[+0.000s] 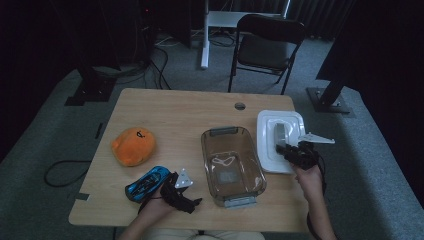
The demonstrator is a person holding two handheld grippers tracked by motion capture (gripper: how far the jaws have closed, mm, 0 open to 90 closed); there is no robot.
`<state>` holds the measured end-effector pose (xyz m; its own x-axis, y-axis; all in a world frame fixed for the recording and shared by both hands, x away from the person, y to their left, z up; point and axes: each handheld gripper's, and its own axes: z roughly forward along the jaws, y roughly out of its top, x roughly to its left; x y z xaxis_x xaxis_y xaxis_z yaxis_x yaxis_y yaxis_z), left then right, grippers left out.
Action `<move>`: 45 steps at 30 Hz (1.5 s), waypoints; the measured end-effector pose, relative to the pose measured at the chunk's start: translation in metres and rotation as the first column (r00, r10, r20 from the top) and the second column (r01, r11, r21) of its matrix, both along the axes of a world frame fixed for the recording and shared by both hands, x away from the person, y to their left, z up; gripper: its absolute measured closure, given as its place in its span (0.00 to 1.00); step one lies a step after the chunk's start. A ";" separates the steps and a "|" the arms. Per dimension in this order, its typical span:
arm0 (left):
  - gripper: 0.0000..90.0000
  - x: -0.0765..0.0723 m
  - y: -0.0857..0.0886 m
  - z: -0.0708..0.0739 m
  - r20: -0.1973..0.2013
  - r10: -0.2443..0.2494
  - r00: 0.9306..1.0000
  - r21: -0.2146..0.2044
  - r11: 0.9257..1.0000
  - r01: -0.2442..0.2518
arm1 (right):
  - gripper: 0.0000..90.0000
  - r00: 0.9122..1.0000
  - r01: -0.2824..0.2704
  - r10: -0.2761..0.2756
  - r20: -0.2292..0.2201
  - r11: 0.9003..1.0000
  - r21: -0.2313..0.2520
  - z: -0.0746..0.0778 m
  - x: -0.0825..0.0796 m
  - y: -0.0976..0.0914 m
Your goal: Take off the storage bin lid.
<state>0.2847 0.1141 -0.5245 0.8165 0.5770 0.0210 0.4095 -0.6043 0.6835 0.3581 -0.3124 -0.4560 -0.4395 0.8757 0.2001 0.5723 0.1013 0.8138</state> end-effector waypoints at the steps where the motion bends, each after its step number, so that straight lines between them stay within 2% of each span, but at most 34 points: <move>1: 0.04 0.000 0.000 0.000 0.000 0.000 1.000 0.000 1.000 0.000 | 0.78 1.000 0.000 0.000 0.000 1.000 0.000 0.000 0.000 0.000; 5: 0.04 0.000 0.000 0.000 0.000 0.000 1.000 0.000 1.000 0.000 | 0.78 1.000 0.003 -0.003 -0.009 1.000 0.016 -0.015 0.005 -0.003; 13: 0.04 0.000 0.000 0.000 0.000 0.000 1.000 0.000 1.000 0.000 | 0.78 0.997 0.033 -0.031 -0.063 0.999 0.020 -0.038 0.013 -0.008; 23: 0.04 0.000 0.000 0.000 0.000 0.000 1.000 0.000 1.000 0.000 | 0.77 0.994 0.037 -0.035 -0.103 0.999 0.021 -0.057 0.020 -0.005; 25: 0.04 0.000 0.000 0.000 0.000 0.000 1.000 0.000 1.000 0.000 | 0.76 0.993 0.037 -0.033 -0.112 0.999 0.038 -0.063 0.022 -0.006; 27: 0.04 0.000 0.000 0.000 0.000 0.000 1.000 0.000 1.000 0.000 | 0.76 0.993 0.035 -0.029 -0.111 0.998 0.052 -0.064 0.022 -0.008; 30: 0.04 0.000 0.000 0.000 0.000 0.000 1.000 0.000 1.000 0.000 | 0.76 0.994 0.031 -0.026 -0.110 0.998 0.049 -0.064 0.022 -0.008; 31: 0.04 0.000 0.000 0.000 0.000 0.000 1.000 0.000 1.000 0.000 | 0.61 0.994 0.030 -0.027 -0.104 0.999 0.030 -0.063 0.022 -0.006; 32: 0.04 0.000 0.000 0.000 0.000 0.000 1.000 0.000 1.000 0.000 | 0.57 0.994 0.035 -0.033 -0.103 0.999 0.017 -0.062 0.022 -0.006; 36: 0.04 0.000 0.000 0.000 0.000 0.000 1.000 0.000 1.000 0.000 | 0.45 0.995 0.054 -0.053 -0.081 0.999 0.005 -0.056 0.019 -0.006; 40: 0.04 0.000 0.000 0.000 0.000 0.001 1.000 0.000 1.000 -0.001 | 0.40 0.996 0.067 -0.067 -0.060 0.998 0.001 -0.051 0.015 -0.009; 42: 0.04 0.000 0.000 0.000 0.000 0.003 1.000 0.001 1.000 -0.003 | 0.31 0.995 0.082 -0.082 -0.051 0.997 -0.001 -0.047 0.010 -0.012; 45: 0.04 0.000 -0.001 0.000 -0.002 0.002 1.000 0.001 1.000 -0.002 | 0.18 0.997 0.058 -0.059 -0.051 0.998 -0.023 -0.044 0.004 -0.011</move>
